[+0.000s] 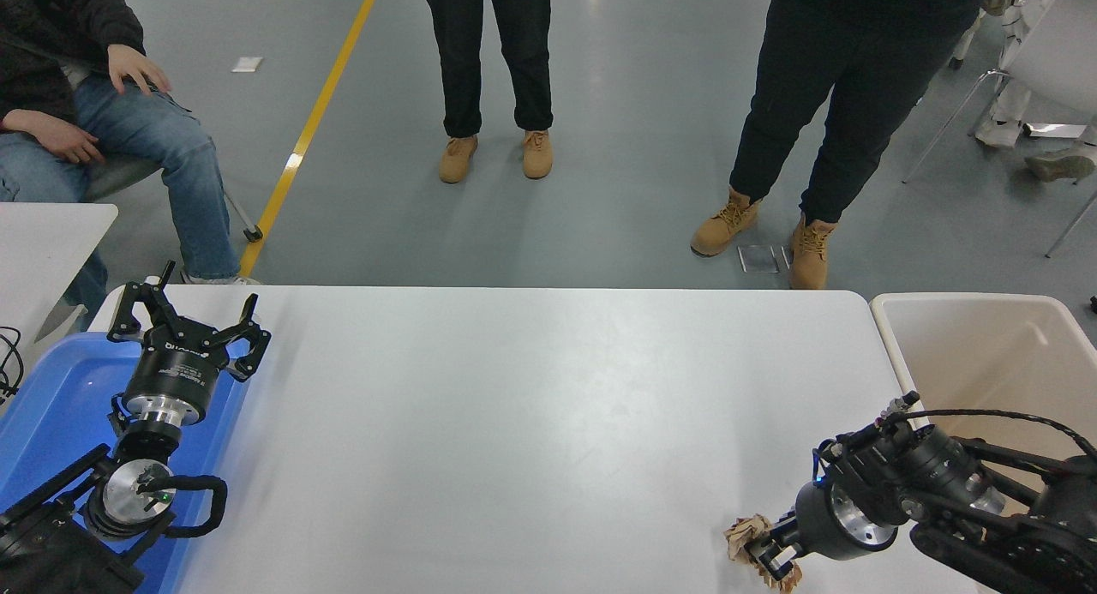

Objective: Clean the table surface

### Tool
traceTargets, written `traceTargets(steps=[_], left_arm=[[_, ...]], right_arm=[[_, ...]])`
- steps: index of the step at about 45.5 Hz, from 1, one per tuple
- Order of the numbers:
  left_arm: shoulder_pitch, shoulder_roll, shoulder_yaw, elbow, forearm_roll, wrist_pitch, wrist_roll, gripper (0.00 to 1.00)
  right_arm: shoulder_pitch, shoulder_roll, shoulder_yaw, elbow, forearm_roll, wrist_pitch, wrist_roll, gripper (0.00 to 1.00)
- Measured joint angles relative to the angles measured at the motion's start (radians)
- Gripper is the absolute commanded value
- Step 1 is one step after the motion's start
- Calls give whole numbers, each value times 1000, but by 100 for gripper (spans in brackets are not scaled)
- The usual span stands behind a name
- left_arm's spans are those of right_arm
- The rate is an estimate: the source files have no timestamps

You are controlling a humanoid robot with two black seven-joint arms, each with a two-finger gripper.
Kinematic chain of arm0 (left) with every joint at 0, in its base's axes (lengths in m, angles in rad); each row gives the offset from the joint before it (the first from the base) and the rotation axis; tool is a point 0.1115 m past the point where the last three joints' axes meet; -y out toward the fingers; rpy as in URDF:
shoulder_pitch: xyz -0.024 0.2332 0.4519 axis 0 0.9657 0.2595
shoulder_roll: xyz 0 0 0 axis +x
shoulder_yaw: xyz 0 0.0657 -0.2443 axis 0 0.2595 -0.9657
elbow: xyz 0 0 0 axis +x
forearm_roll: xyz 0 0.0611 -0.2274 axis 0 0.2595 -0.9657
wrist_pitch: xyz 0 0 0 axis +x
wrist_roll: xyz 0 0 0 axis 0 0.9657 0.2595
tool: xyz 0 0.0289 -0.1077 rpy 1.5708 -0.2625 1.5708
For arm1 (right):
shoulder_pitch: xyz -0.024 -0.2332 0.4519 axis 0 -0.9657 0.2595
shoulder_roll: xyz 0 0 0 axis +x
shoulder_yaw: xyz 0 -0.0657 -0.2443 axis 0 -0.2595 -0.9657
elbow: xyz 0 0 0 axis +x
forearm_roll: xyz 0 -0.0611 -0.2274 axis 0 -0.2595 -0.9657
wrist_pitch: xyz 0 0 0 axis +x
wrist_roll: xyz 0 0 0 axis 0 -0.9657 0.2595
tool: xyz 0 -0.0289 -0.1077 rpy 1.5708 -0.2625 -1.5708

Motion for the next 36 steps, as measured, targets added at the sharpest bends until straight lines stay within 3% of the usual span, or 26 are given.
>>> traceTargets(steps=[15, 36], left_arm=[[0, 0, 0, 0, 0, 0, 0, 99], [0, 0, 0, 0, 0, 0, 0, 99]], right_arm=[[221, -145, 24, 43, 270, 90, -1, 0], [427, -234, 27, 47, 509, 110, -3, 0]])
